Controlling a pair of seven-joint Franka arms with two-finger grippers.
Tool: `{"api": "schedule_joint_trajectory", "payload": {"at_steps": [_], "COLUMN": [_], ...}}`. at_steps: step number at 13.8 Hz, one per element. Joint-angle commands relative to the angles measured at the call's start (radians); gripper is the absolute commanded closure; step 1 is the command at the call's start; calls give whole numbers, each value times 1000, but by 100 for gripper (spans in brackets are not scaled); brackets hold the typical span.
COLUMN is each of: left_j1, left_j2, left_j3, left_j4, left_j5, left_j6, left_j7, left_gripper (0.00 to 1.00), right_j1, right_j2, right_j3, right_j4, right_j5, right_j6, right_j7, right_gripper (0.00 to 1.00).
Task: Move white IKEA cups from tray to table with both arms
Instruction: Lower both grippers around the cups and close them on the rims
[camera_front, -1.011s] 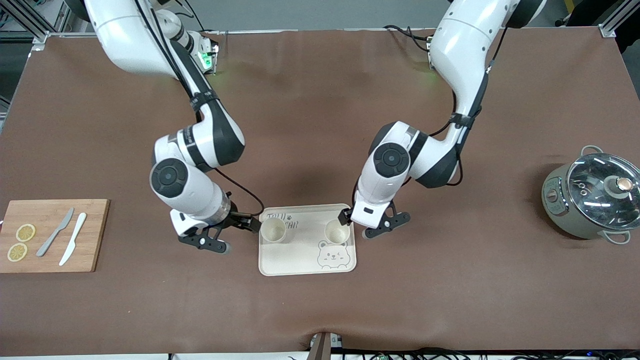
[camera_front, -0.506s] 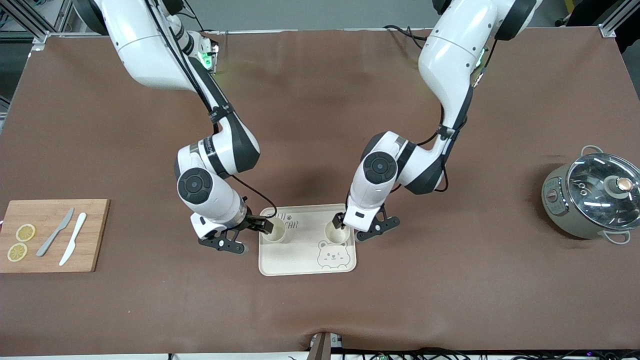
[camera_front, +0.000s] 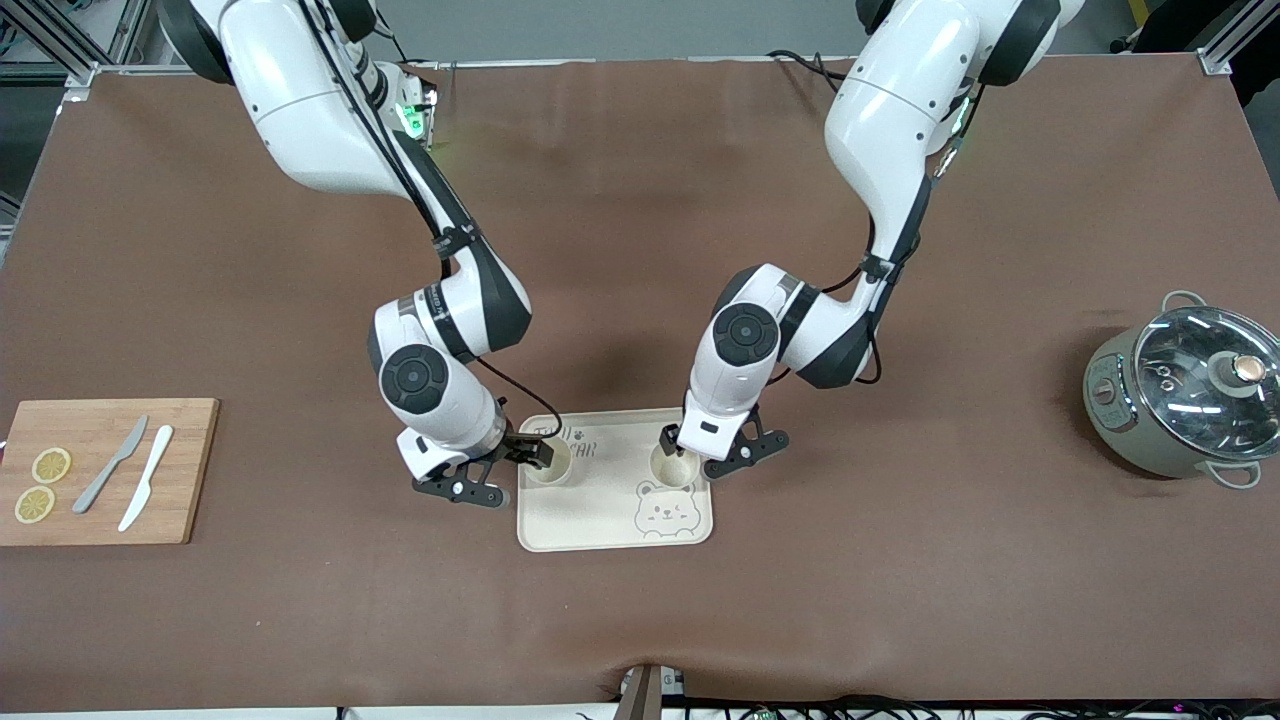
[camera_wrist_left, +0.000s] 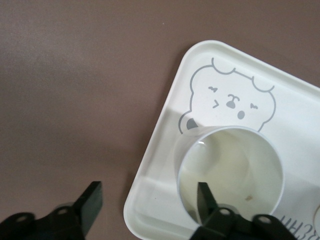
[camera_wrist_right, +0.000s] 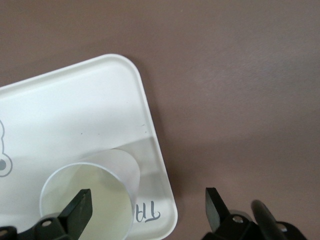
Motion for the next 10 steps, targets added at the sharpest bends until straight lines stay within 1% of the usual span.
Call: {"api": "schedule_joint_trajectory", "payload": {"at_steps": [1, 4, 5, 6, 9, 10], "left_j1": [-14, -17, -19, -19, -19, -19], "left_j2": [13, 8, 7, 5, -4, -15], "left_j3": [17, 20, 20, 20, 29, 37], "left_j4": [24, 24, 23, 23, 23, 23], "left_j5": [19, 23, 23, 23, 24, 24], "left_j6": [10, 10, 10, 10, 2, -2], "left_j7": [-40, -40, -41, -40, -41, -41], "left_gripper": [64, 89, 96, 100, 100, 100], "right_j1": [25, 28, 28, 28, 22, 19], "right_j2": [46, 56, 56, 56, 56, 56], "right_j3": [-10, -10, -10, -10, -10, -10], "right_j4": [16, 18, 19, 19, 22, 22], "right_j5": [-16, -16, -16, -16, -13, -10], "right_j6": [47, 61, 59, 59, 59, 59], "right_j7": [19, 17, 16, 14, 13, 14], "right_gripper": [0, 0, 0, 0, 0, 6]}}
